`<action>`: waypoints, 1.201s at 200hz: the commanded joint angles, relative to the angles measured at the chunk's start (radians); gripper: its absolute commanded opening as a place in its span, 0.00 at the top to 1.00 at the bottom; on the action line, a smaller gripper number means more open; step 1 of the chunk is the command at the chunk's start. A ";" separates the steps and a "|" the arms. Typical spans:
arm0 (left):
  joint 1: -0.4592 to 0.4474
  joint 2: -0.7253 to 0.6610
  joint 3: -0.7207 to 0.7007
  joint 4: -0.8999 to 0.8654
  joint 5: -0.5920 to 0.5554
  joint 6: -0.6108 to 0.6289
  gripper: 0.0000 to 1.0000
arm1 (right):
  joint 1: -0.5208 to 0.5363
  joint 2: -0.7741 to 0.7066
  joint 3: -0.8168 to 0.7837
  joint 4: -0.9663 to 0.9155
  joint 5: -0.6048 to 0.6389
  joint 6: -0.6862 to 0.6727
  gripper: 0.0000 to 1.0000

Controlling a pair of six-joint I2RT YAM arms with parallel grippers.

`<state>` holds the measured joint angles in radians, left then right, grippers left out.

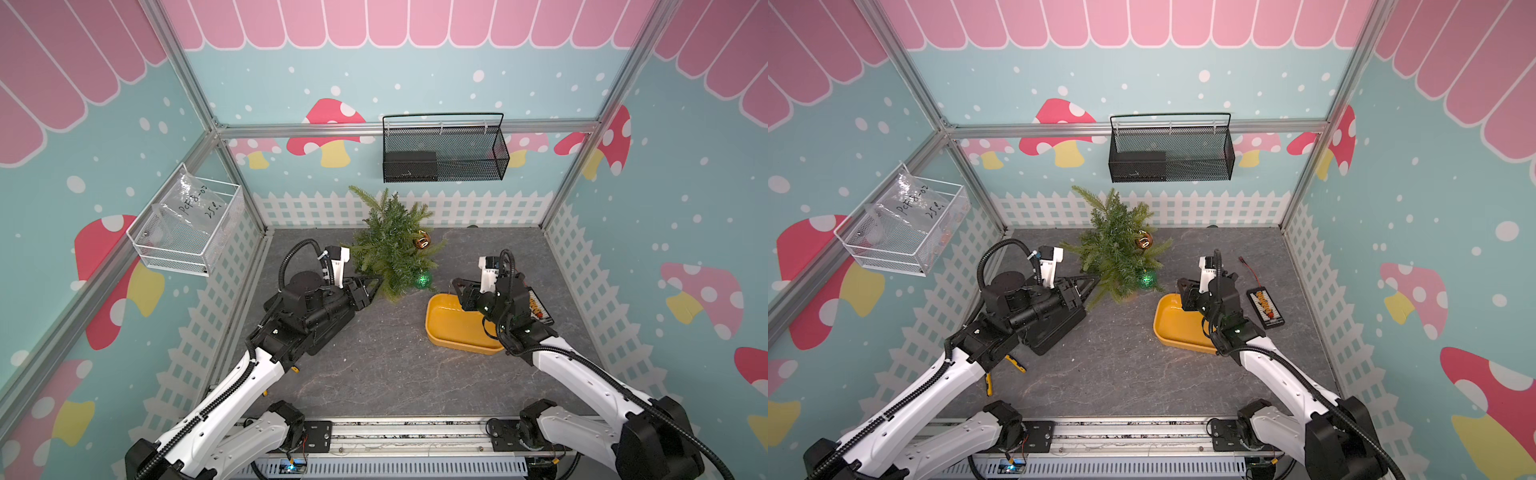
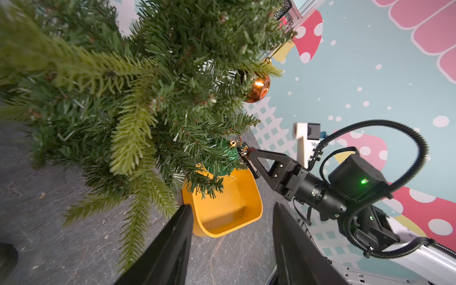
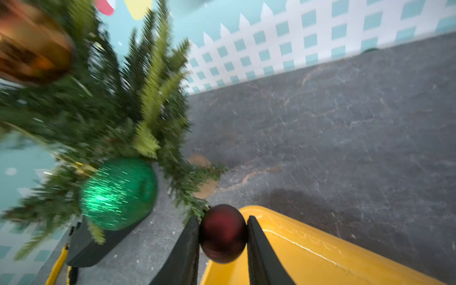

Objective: Decorate the small christmas tree with ornaments
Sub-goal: Pick up an ornament from the container, then hang an ornament on the christmas tree.

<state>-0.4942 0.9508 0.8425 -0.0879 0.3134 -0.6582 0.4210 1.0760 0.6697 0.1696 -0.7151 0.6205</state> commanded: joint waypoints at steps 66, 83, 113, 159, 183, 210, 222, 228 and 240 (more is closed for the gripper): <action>0.022 0.049 0.101 0.065 0.075 -0.047 0.45 | 0.058 0.059 0.465 -0.234 -0.152 -0.114 0.68; 0.035 0.041 0.103 0.058 0.066 -0.049 0.46 | 0.086 0.093 0.546 -0.254 -0.156 -0.125 0.68; 0.068 0.012 0.094 0.028 0.033 -0.063 0.46 | 0.155 0.177 0.669 -0.273 -0.159 -0.146 0.68; 0.116 -0.044 0.070 -0.012 0.009 -0.065 0.46 | 0.215 0.316 0.823 -0.284 -0.168 -0.159 0.68; 0.138 -0.055 0.055 -0.014 0.019 -0.068 0.46 | 0.228 0.376 0.892 -0.285 -0.172 -0.158 0.68; 0.150 -0.062 0.043 -0.014 0.027 -0.068 0.46 | 0.230 0.429 0.944 -0.279 -0.182 -0.156 0.68; 0.155 -0.061 0.040 -0.014 0.031 -0.070 0.46 | 0.231 0.441 0.961 -0.273 -0.182 -0.154 0.68; 0.156 -0.061 0.037 -0.012 0.033 -0.069 0.46 | 0.232 0.449 0.968 -0.271 -0.182 -0.155 0.68; 0.159 -0.061 0.032 -0.008 0.036 -0.071 0.46 | 0.232 0.463 0.983 -0.272 -0.174 -0.154 0.68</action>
<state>-0.3458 0.9009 0.8948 -0.0822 0.3370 -0.7128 0.6437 1.5234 1.6058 -0.1303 -0.8852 0.4824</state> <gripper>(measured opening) 0.542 0.323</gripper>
